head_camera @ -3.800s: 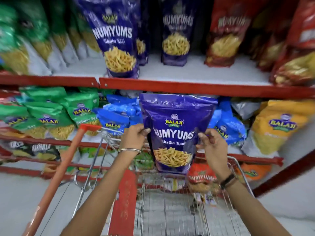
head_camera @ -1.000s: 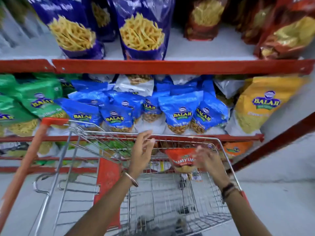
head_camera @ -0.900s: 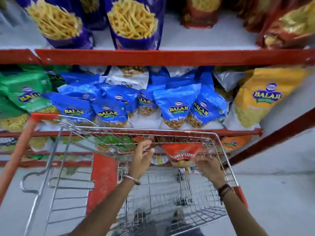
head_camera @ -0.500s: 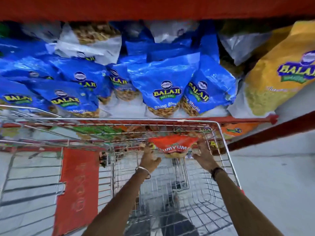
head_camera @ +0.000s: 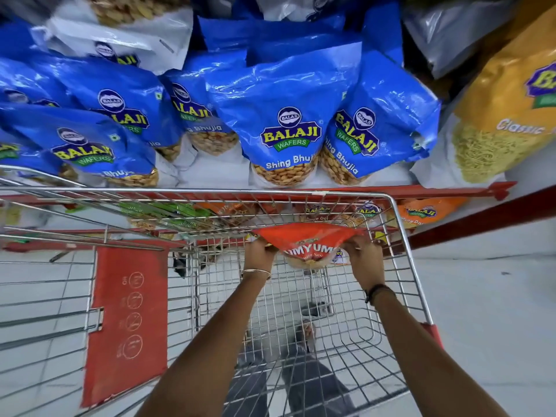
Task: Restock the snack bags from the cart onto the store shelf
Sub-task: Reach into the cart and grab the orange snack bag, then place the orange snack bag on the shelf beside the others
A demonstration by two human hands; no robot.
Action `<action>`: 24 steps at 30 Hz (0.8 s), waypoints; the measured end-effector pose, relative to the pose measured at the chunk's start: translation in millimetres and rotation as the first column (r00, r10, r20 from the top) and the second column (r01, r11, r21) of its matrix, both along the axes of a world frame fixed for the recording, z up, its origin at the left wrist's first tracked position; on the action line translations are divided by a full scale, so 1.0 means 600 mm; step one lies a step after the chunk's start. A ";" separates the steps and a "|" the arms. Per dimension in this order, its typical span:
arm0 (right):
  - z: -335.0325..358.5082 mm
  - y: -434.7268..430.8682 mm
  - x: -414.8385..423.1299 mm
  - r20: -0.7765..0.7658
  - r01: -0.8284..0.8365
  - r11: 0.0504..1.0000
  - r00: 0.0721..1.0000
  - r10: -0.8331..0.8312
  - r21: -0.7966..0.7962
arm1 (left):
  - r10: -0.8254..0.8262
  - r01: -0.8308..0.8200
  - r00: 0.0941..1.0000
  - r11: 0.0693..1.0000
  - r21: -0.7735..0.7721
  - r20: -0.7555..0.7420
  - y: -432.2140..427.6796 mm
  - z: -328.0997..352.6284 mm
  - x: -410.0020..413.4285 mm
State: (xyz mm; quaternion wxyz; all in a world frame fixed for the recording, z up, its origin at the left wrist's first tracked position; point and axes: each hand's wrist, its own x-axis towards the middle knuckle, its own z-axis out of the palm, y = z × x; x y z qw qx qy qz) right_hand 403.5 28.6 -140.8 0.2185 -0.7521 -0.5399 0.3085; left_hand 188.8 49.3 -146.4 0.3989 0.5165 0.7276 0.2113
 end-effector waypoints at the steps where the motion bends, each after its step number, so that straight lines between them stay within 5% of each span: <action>1: 0.013 -0.005 -0.001 -0.035 0.024 0.999 0.999 -0.024 0.026 | -0.007 0.007 1.000 1.000 0.018 -0.023 -0.005 0.011 -0.003; 15: 0.345 -0.035 -0.032 -0.304 0.052 0.899 0.948 0.093 0.436 | 0.061 -0.168 0.958 0.912 0.375 0.281 -0.052 0.368 -0.057; 24: 0.618 0.053 -0.042 -0.389 0.140 0.663 0.888 0.244 0.736 | -0.054 -0.328 0.683 0.869 0.371 0.729 0.026 0.665 -0.053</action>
